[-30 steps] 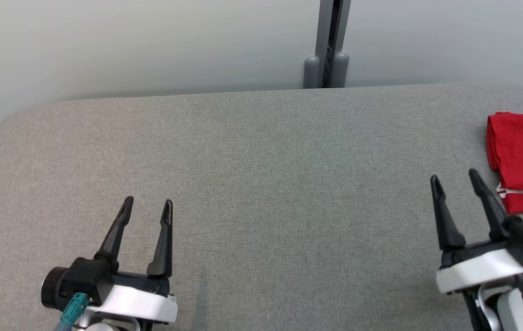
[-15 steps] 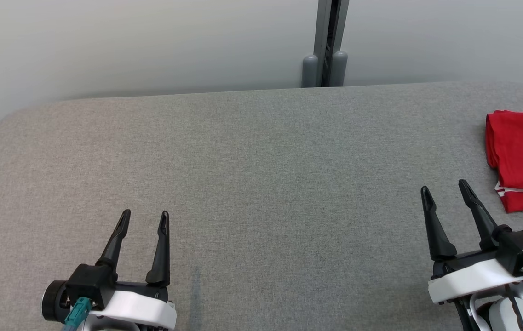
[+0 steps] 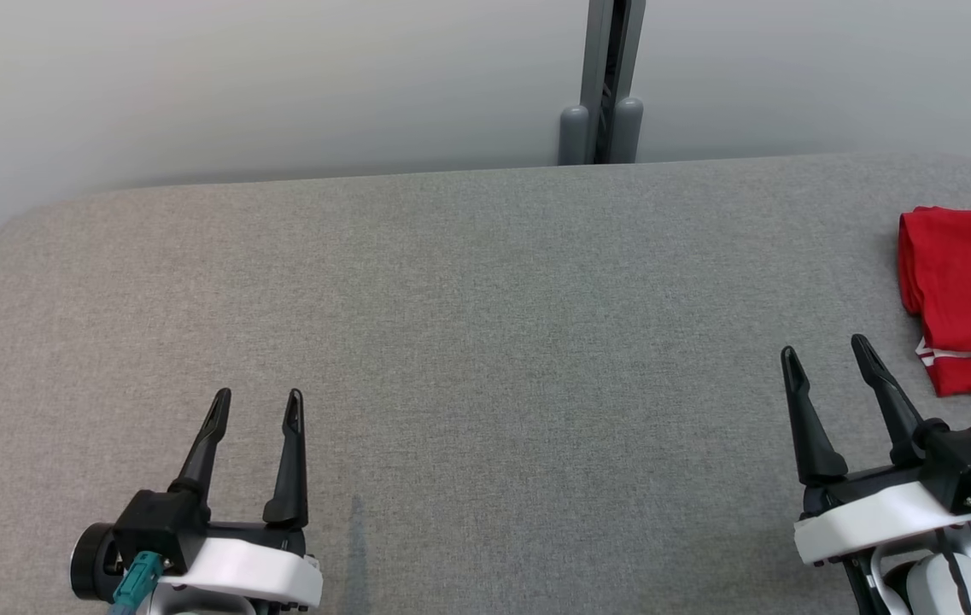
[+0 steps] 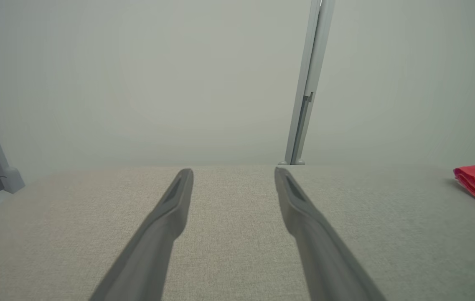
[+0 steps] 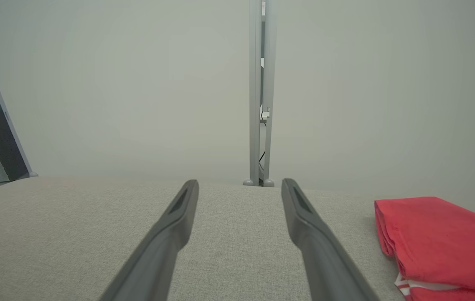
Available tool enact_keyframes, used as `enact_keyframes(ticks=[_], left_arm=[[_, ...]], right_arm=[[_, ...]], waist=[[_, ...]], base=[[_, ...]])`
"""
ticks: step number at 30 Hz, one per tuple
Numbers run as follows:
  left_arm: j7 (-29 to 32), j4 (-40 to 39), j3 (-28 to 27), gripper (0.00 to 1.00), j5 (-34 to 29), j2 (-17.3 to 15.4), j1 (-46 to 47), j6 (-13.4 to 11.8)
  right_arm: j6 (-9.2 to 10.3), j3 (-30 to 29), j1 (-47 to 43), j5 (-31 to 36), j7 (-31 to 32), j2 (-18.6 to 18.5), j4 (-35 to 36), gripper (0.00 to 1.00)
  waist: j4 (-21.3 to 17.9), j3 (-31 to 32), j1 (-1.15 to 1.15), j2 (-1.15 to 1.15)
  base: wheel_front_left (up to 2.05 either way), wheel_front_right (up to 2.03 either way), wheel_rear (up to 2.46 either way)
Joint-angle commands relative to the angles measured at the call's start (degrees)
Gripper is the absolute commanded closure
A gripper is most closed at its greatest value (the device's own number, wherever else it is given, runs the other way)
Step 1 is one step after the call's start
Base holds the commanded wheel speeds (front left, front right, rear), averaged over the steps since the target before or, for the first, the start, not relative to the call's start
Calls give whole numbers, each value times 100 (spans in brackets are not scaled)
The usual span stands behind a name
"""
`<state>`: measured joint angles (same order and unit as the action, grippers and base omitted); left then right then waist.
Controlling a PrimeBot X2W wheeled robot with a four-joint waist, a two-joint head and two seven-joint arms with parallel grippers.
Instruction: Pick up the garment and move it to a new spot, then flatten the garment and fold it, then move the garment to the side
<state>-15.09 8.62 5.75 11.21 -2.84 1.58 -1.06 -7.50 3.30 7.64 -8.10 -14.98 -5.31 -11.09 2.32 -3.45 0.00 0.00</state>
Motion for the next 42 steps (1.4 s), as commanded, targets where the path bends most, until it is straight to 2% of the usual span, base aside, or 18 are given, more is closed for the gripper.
enact_keyframes(ticks=[1,9,12,23,39,40,42], left_arm=[[-7,-5,-26,0,46,-19,26,9],[-7,25,-8,0,86,-19,-27,6],[-7,39,-77,0,137,-21,-33,-110],[-7,23,-128,0,209,-21,-26,-153],[-7,92,-52,0,493,-22,120,-6],[0,124,-40,100,480,3,24,-8],[7,215,-29,100,498,25,-37,-6]], right_arm=[[2,0,-55,-20,-23,-18,13,0],[2,6,-27,-6,-23,-13,36,0],[2,3,-31,-11,-23,-10,49,0],[2,18,-31,-37,-23,-14,68,0],[2,88,75,-96,-24,-44,118,0],[0,84,13,-72,1,-13,80,100],[-1,99,-51,-86,14,24,-8,100]], waist=[[4,6,0,0],[13,2,0,0],[16,-11,0,0],[51,-47,0,0],[119,-184,0,0],[116,-179,0,0],[116,-179,0,0]], base=[[0,0,0],[0,0,0],[0,0,0],[0,0,0],[0,0,0],[0,0,0],[0,0,0]])
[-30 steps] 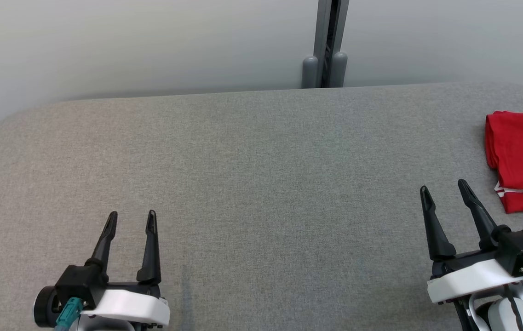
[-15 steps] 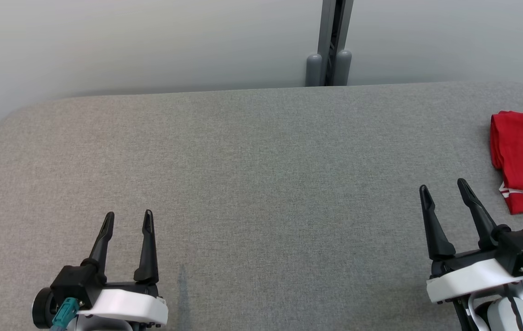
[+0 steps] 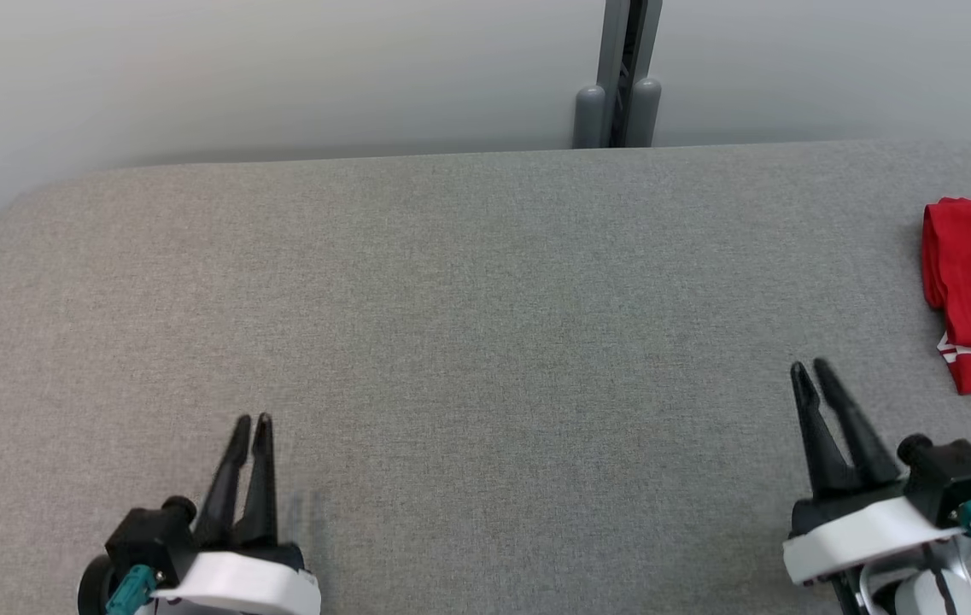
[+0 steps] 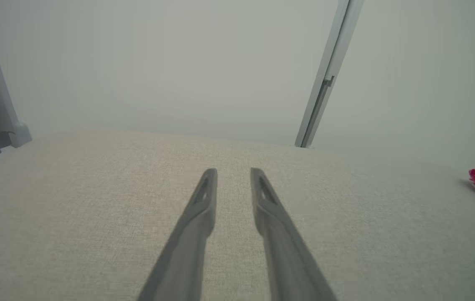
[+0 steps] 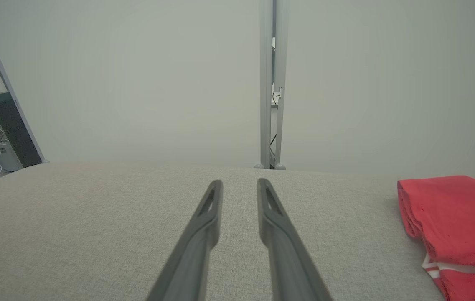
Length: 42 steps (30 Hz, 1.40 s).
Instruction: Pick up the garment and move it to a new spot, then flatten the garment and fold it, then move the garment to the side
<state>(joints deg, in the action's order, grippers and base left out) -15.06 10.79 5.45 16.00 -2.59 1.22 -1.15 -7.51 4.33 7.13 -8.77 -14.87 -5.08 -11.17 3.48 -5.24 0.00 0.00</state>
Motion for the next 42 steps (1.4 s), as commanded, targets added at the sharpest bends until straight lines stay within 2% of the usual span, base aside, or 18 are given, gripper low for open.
enact_keyframes(ticks=[1,20,42], left_arm=[[5,50,7,100,26,9,-35,3],[463,245,-85,100,1954,-29,254,210],[896,457,-184,100,3703,-55,532,416]], right_arm=[[1,-3,-45,-27,11,12,-55,100],[1,-409,-131,-2103,552,38,-29,100],[1,-784,-213,-3994,1047,67,-8,100]], waist=[[-1,1,0,0],[-54,80,0,0],[-115,171,0,0]], base=[[0,0,0],[0,0,0],[0,0,0]])
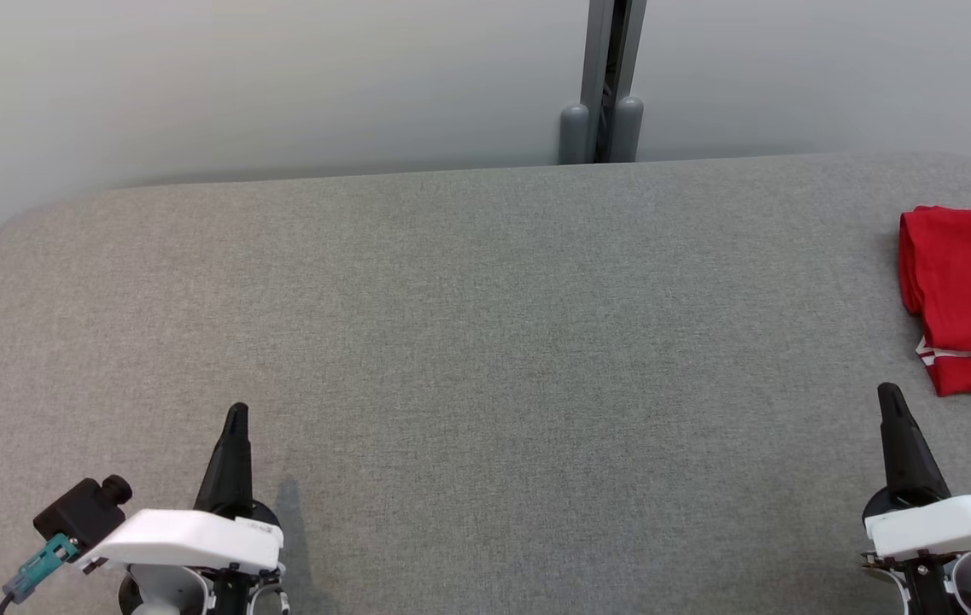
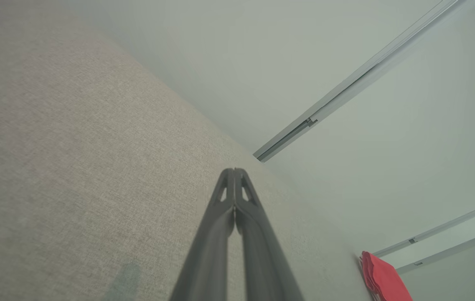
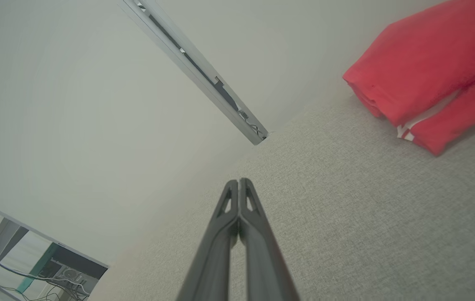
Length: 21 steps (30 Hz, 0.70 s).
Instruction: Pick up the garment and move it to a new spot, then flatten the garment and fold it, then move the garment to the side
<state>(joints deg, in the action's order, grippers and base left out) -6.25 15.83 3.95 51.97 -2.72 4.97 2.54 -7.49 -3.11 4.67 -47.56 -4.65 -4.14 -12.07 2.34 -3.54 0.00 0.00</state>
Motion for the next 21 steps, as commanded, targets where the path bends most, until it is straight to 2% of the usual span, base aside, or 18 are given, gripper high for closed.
enact_keyframes(ticks=[1,21], left_arm=[[30,-39,-37,100,173,-42,165,57],[357,75,-122,100,1431,-54,352,200]], right_arm=[[-1,-56,30,-192,47,-26,84,100],[-1,-334,-31,-1560,416,-1,100,100]], waist=[[-4,5,0,0],[-60,88,0,0]], base=[[0,0,0],[0,0,0]])
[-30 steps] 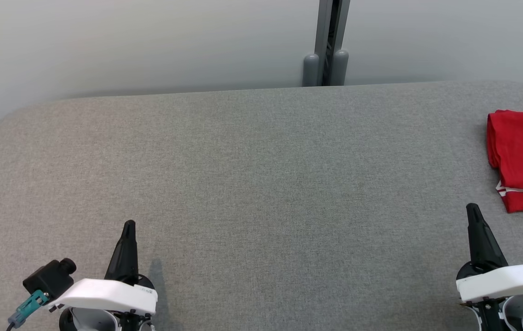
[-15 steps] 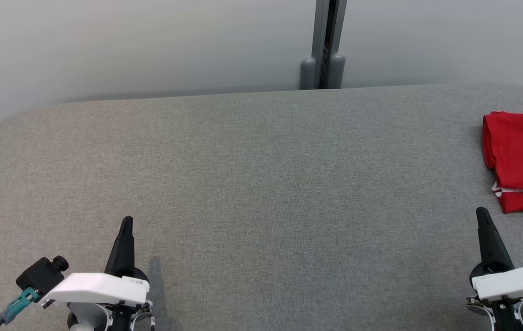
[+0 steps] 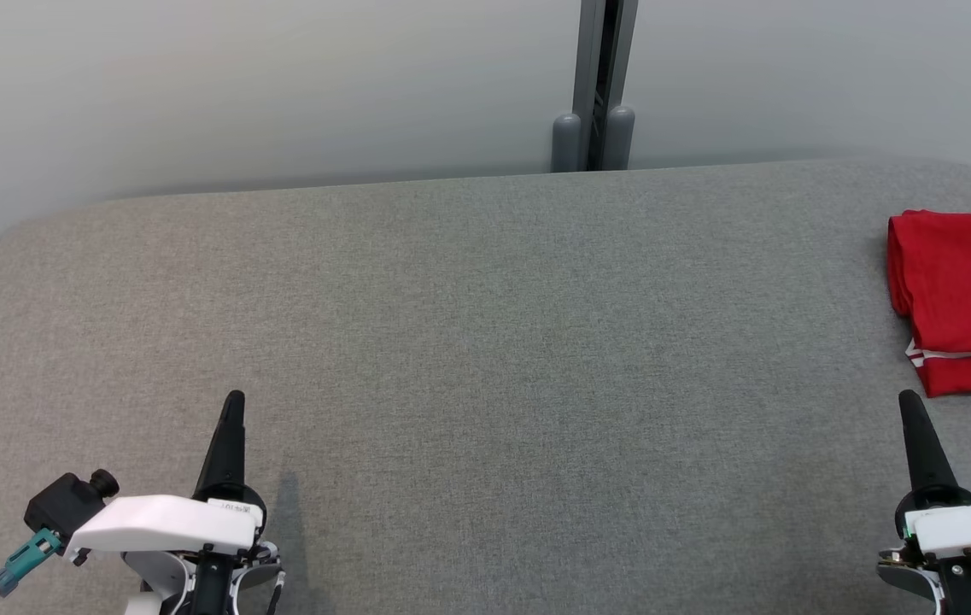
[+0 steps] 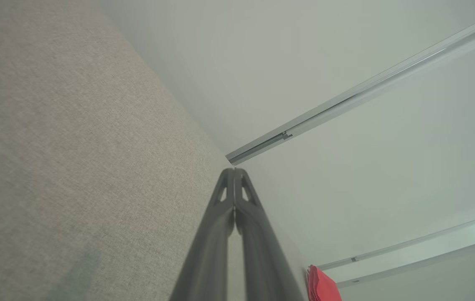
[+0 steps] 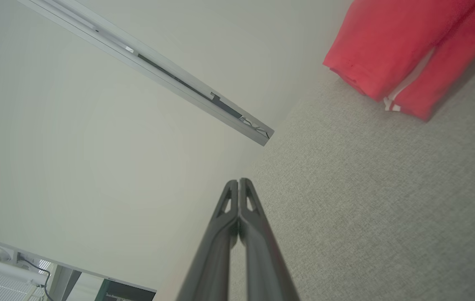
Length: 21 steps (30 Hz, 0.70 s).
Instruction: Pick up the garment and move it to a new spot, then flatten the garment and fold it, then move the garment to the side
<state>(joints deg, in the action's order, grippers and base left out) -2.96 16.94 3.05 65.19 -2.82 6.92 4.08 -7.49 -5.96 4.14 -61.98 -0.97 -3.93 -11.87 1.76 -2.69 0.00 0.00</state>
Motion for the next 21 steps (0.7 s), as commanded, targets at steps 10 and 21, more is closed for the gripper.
enact_keyframes(ticks=[10,21], left_arm=[[157,15,-69,100,594,-47,234,100],[301,75,-110,100,1146,-48,308,165]], right_arm=[[-1,-157,-9,-650,188,-12,85,100],[-1,-278,-45,-1253,355,1,89,100]], waist=[[-27,40,0,0],[-57,85,0,0]], base=[[0,0,0],[0,0,0]])
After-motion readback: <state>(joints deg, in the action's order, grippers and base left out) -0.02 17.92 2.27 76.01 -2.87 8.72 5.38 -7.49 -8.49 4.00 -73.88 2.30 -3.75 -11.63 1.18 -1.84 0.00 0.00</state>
